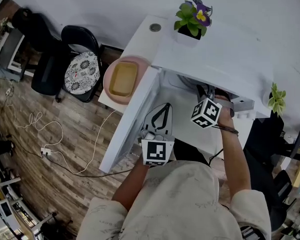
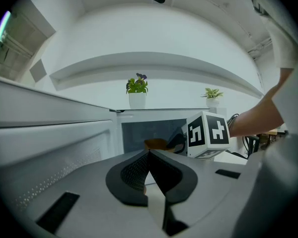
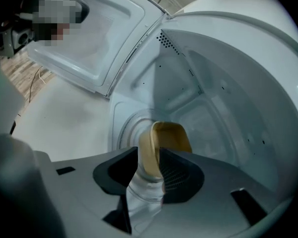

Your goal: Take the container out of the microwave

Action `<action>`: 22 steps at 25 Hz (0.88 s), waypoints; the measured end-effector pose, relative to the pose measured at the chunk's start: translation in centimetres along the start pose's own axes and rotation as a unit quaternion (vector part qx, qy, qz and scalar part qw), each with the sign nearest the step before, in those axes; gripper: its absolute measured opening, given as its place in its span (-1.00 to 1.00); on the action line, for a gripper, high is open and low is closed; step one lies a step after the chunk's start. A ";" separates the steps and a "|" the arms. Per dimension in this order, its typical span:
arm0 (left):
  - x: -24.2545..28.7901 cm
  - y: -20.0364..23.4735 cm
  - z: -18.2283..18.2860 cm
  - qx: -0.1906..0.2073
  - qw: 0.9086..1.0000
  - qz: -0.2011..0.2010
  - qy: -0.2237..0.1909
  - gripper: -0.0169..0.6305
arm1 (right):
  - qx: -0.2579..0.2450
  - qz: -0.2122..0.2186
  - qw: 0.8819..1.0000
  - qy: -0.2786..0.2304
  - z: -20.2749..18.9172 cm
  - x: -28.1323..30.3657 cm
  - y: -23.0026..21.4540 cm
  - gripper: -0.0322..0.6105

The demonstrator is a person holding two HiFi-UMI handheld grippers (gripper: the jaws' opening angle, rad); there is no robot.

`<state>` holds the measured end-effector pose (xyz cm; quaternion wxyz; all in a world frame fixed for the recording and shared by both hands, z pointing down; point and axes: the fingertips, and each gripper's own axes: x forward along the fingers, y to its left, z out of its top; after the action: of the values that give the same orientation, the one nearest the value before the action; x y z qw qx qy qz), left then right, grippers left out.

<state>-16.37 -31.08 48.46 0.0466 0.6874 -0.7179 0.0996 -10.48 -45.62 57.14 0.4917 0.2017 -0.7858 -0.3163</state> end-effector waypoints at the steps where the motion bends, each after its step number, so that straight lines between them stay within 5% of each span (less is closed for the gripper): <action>1: -0.1 0.0 0.0 -0.001 1.000 0.001 0.000 -0.93 | -0.006 -0.001 1.000 0.002 -0.1 0.1 -0.1 -0.43; 22: -0.4 0.6 -0.8 -0.003 1.000 0.016 0.010 -0.93 | -0.091 0.000 0.995 0.033 -0.4 1.8 -0.2 -0.73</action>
<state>-17.05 -30.46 49.15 0.0544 0.6750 -0.7283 0.1052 -10.87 -47.08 58.30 0.5334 0.1667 -0.7372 -0.3797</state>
